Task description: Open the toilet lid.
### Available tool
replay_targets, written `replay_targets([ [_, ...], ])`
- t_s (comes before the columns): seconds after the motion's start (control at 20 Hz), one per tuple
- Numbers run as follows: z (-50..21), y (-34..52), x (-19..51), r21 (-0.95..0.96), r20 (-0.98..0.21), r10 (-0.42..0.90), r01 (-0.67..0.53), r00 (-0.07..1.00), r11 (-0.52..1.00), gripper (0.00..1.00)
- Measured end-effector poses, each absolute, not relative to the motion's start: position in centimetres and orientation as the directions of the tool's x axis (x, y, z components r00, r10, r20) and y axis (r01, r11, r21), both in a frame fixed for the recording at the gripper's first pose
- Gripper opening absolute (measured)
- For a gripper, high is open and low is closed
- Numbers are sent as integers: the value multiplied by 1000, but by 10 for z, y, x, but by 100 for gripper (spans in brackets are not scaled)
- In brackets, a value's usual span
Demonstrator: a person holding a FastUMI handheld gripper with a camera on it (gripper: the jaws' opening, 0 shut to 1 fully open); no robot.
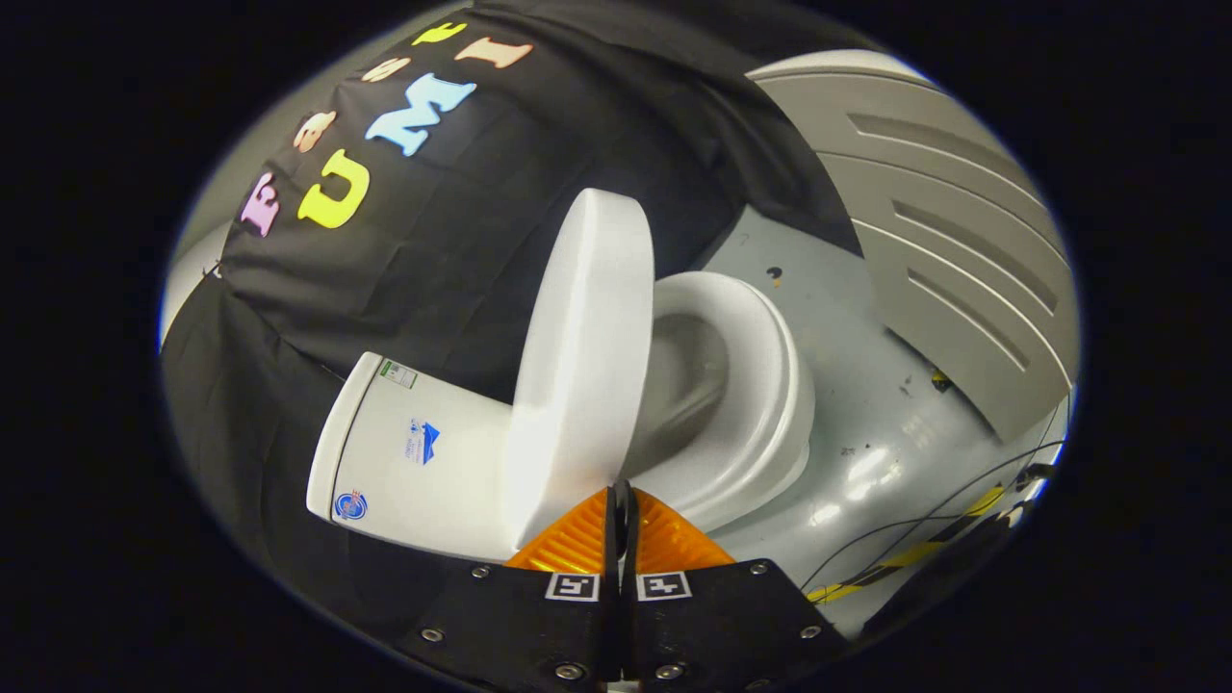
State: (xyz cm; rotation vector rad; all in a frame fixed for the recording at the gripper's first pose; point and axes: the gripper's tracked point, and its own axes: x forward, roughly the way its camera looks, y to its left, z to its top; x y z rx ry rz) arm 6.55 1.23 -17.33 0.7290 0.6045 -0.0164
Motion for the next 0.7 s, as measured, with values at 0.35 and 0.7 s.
replay_targets([
  [0.35, -126, 40, 70, 529, -477, 134, 162, 869, 833, 0],
  [0.7, -108, 56, 73, 470, -459, 97, 150, 883, 870, 0],
])
